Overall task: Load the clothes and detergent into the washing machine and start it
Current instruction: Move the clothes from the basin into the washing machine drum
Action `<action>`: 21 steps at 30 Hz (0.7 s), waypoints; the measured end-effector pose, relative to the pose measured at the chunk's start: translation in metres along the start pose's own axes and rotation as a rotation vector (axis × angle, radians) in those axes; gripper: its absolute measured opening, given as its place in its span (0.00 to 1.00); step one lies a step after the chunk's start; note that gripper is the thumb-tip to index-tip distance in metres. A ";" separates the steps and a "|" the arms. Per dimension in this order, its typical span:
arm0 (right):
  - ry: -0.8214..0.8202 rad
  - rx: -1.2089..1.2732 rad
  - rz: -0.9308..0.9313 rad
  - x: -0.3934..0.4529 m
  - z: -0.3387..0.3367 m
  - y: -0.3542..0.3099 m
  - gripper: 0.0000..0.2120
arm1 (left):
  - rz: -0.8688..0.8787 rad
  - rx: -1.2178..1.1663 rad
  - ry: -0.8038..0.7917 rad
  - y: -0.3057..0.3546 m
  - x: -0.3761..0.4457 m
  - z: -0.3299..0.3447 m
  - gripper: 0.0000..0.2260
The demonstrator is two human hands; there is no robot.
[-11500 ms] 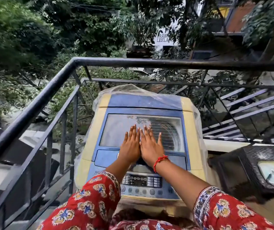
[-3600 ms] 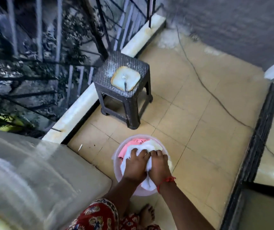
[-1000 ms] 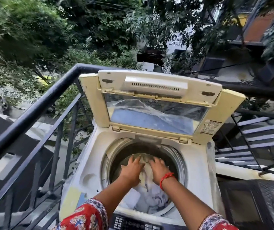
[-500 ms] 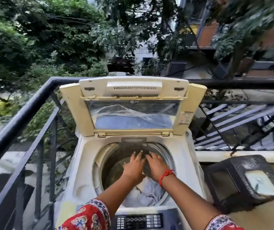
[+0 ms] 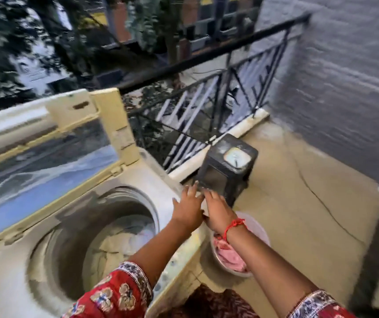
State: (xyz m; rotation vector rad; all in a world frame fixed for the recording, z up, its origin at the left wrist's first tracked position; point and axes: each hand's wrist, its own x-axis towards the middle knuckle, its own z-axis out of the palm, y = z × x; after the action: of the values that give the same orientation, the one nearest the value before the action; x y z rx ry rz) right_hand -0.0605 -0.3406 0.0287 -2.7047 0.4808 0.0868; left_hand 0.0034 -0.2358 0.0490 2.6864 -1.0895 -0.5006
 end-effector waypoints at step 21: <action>-0.331 0.041 0.295 -0.060 0.022 0.310 0.49 | 0.088 0.302 -0.355 0.205 0.106 0.184 0.37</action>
State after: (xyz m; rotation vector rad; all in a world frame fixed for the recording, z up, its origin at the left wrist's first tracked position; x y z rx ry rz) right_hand -0.2229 -0.5816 -0.0975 -2.4905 0.7601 0.5869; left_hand -0.1262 -0.4656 -0.0826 2.8549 -1.4769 -0.8874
